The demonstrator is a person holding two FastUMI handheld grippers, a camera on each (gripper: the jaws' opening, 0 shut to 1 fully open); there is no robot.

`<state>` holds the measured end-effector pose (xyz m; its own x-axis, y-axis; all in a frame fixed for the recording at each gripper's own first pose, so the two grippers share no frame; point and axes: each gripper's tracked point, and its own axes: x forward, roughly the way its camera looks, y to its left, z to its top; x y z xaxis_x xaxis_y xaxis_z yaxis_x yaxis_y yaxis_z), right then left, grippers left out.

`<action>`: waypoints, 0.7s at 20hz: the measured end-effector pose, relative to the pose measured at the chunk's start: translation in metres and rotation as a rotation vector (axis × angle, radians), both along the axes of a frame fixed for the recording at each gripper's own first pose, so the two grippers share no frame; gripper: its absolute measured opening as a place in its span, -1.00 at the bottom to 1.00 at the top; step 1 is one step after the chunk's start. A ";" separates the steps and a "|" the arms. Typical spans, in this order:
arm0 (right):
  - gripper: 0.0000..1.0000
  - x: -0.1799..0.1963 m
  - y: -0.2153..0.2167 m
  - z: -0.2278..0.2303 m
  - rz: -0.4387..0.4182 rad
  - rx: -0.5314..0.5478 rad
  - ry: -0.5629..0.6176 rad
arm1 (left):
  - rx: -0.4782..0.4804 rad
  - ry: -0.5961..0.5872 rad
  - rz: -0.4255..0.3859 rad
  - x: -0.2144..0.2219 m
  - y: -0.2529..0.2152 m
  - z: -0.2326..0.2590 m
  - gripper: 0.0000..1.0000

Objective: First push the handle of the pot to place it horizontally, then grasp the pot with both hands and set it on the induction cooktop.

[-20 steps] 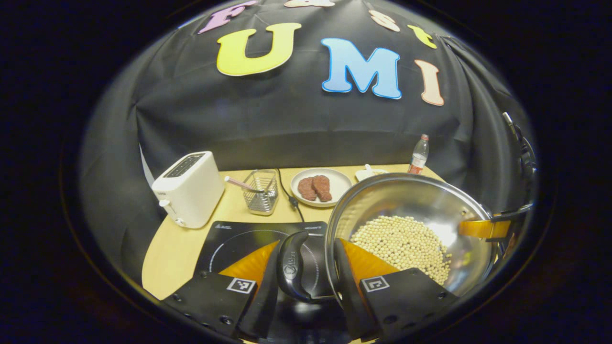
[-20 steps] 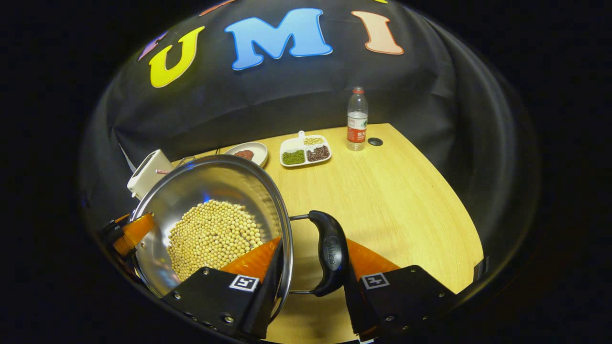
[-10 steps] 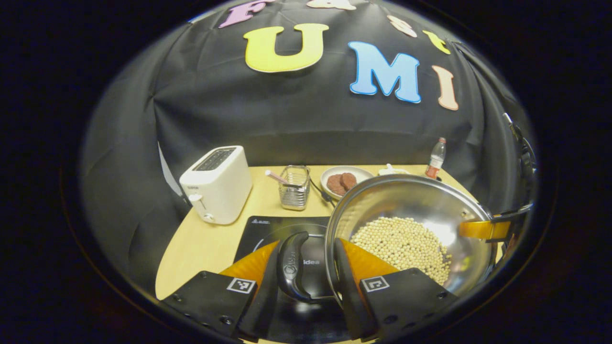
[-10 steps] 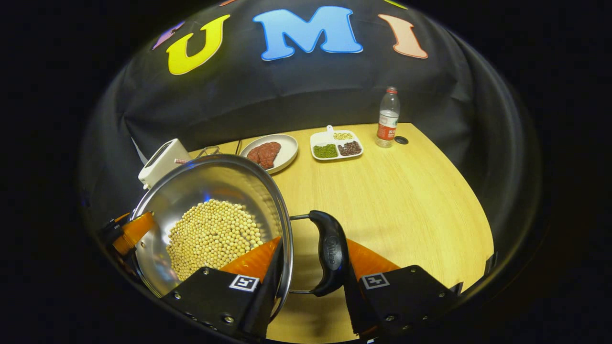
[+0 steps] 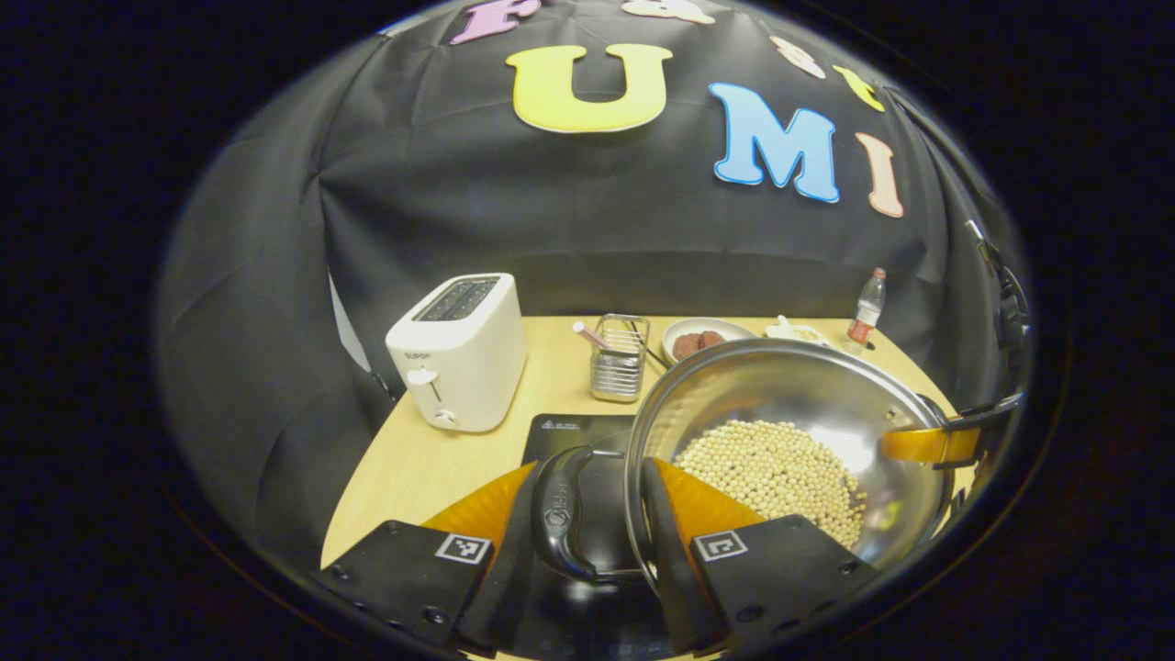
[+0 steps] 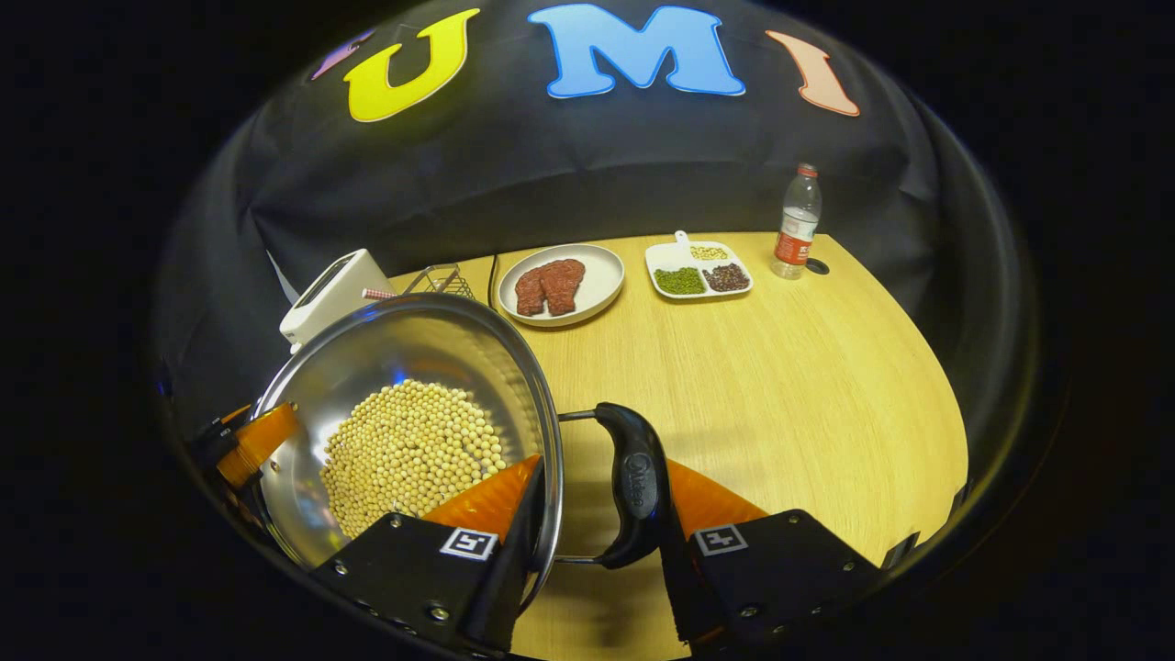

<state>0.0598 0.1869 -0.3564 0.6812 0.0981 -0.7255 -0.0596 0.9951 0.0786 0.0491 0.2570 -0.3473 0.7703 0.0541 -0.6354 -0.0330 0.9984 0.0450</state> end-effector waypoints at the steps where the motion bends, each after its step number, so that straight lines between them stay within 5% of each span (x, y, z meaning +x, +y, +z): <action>1: 0.27 0.002 0.006 -0.001 0.002 -0.001 0.002 | 0.002 0.000 -0.001 0.002 0.006 -0.001 0.31; 14: 0.27 0.024 0.064 -0.037 0.010 -0.013 0.039 | -0.012 0.013 0.009 0.028 0.070 -0.040 0.31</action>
<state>0.0839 0.2511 -0.3929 0.6511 0.0952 -0.7530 -0.0670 0.9954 0.0680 0.0769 0.3270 -0.3871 0.7614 0.0532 -0.6460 -0.0416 0.9986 0.0332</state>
